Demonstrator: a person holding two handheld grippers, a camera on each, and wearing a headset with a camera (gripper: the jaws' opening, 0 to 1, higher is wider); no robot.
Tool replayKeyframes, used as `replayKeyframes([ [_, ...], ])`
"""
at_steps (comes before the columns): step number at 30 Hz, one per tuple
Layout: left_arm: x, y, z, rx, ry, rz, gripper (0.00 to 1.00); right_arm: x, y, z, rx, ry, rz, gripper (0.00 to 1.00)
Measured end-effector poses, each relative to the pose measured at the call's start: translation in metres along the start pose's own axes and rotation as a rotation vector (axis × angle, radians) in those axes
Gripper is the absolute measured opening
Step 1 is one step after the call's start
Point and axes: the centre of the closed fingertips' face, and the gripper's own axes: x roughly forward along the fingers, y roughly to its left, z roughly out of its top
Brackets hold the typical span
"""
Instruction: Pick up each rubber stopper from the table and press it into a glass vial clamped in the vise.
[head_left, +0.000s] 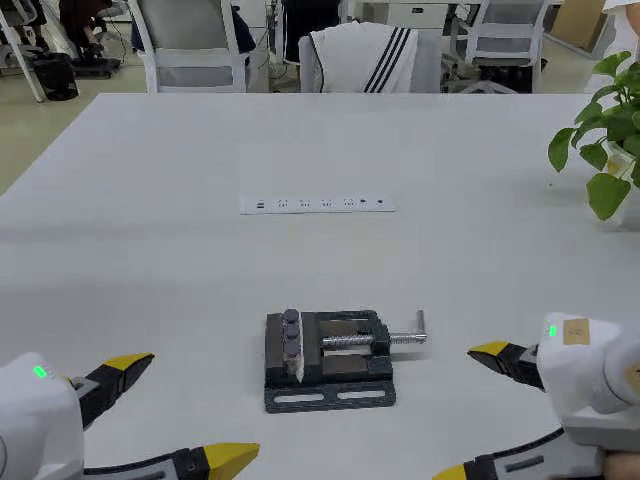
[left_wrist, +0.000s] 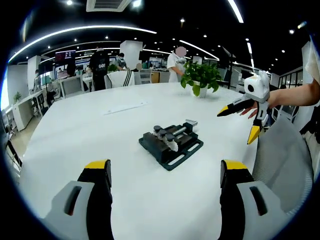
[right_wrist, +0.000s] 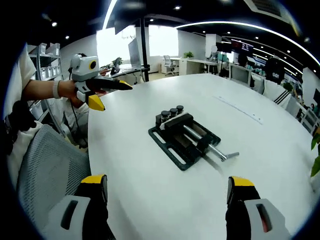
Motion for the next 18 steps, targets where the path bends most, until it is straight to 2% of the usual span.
replayKeyframes([
  [3, -0.002, 0.003, -0.002, -0.004, 0.004, 0.004, 0.90, 0.000, -0.001, -0.003, 0.019, -0.010, -0.007, 0.99],
  [7, -0.004, 0.001, -0.006, -0.004, 0.016, 0.004, 0.91, 0.001, 0.001, 0.000, 0.024, -0.021, -0.009, 0.99],
  [14, -0.005, -0.002, -0.016, -0.016, 0.060, -0.018, 0.99, 0.000, 0.005, 0.008, 0.031, -0.041, -0.011, 0.99],
  [15, -0.006, -0.005, -0.020, -0.026, 0.083, -0.035, 0.99, -0.001, 0.003, 0.008, 0.027, -0.044, -0.012, 0.99],
  [18, -0.005, -0.006, -0.022, -0.014, 0.097, -0.043, 0.99, -0.002, 0.000, 0.009, 0.030, -0.046, -0.021, 0.99],
])
